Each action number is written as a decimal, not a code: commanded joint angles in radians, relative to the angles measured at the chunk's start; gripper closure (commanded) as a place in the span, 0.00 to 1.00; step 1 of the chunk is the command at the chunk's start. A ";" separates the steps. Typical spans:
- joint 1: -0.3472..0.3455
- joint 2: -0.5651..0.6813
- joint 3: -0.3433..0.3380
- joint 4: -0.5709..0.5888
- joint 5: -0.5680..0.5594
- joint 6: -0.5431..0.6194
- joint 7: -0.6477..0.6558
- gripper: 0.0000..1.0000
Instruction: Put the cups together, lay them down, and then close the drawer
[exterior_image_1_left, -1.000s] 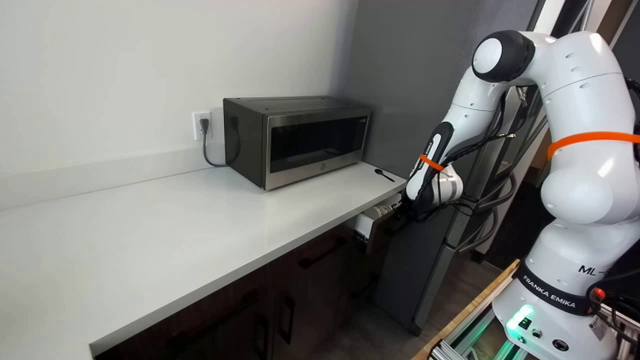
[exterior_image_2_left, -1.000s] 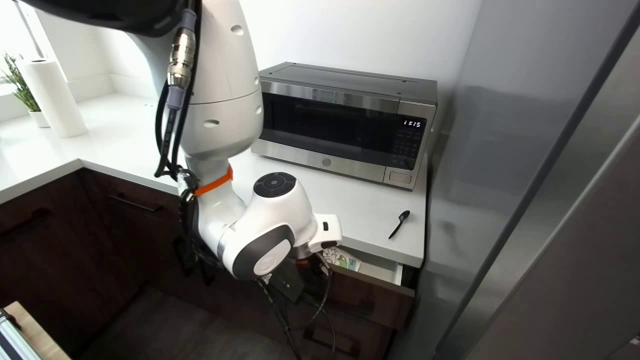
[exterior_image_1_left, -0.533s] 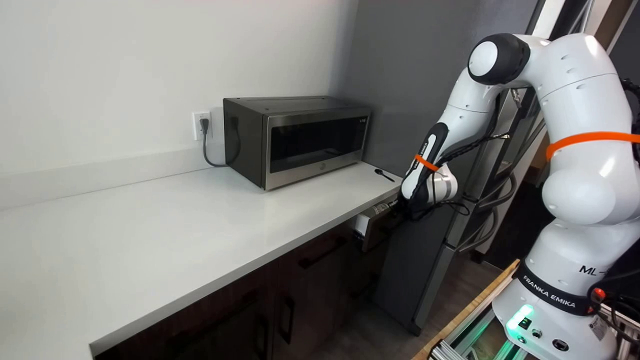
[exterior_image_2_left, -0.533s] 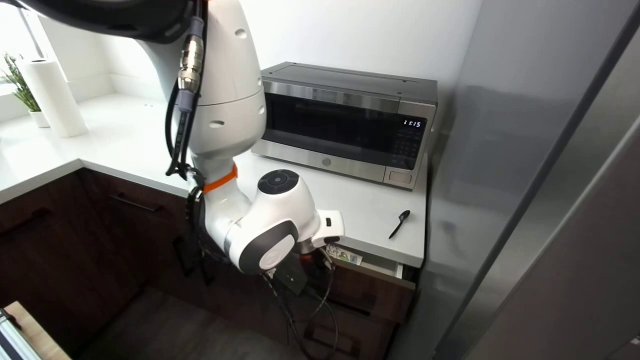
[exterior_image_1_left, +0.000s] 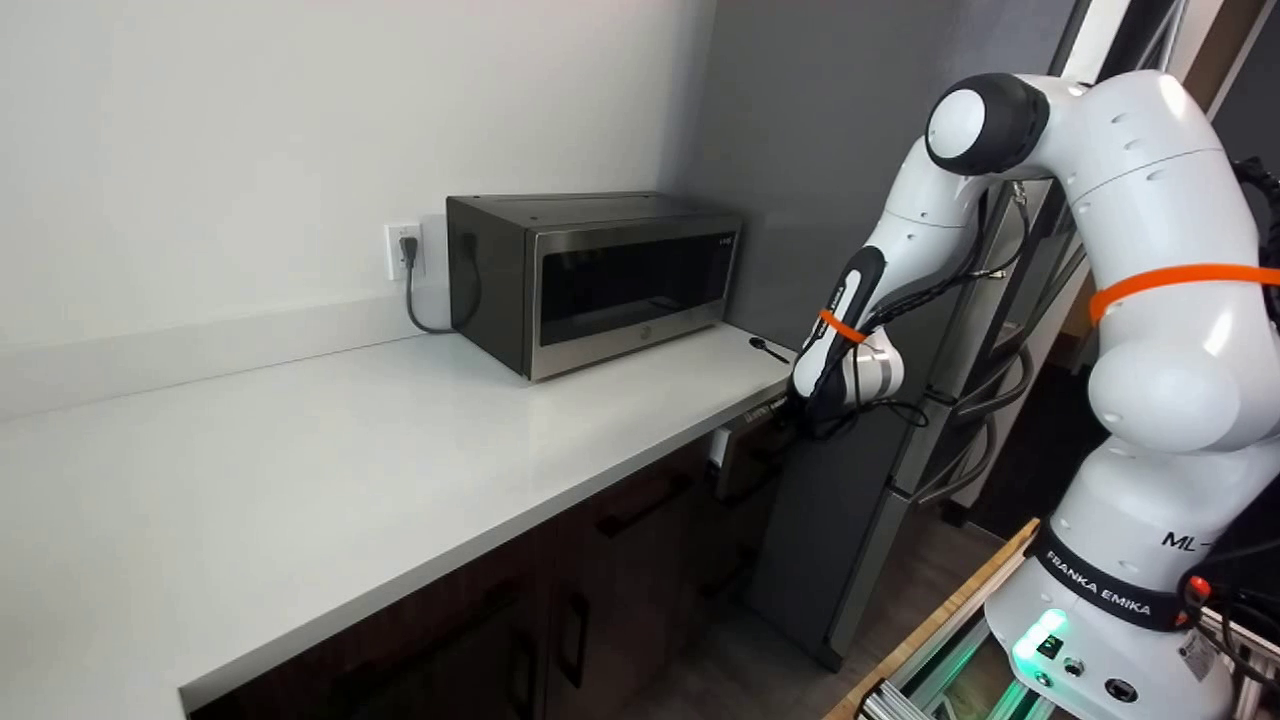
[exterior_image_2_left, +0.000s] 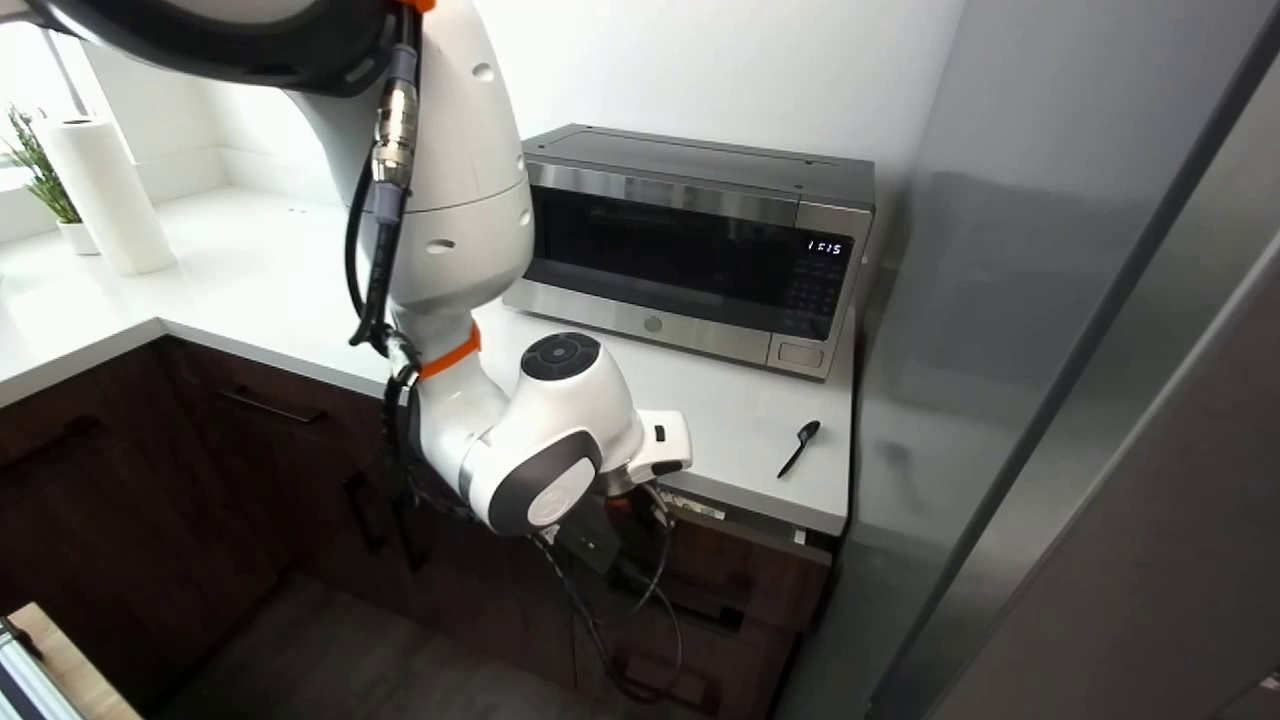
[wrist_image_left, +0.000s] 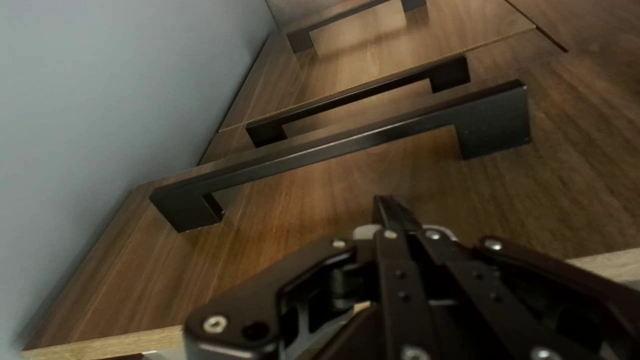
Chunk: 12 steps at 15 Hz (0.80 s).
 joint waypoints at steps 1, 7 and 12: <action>0.036 0.029 -0.025 0.042 0.025 0.005 0.019 1.00; 0.051 0.038 -0.028 0.067 0.044 0.000 0.032 1.00; 0.040 0.015 -0.017 0.056 0.031 -0.028 0.028 1.00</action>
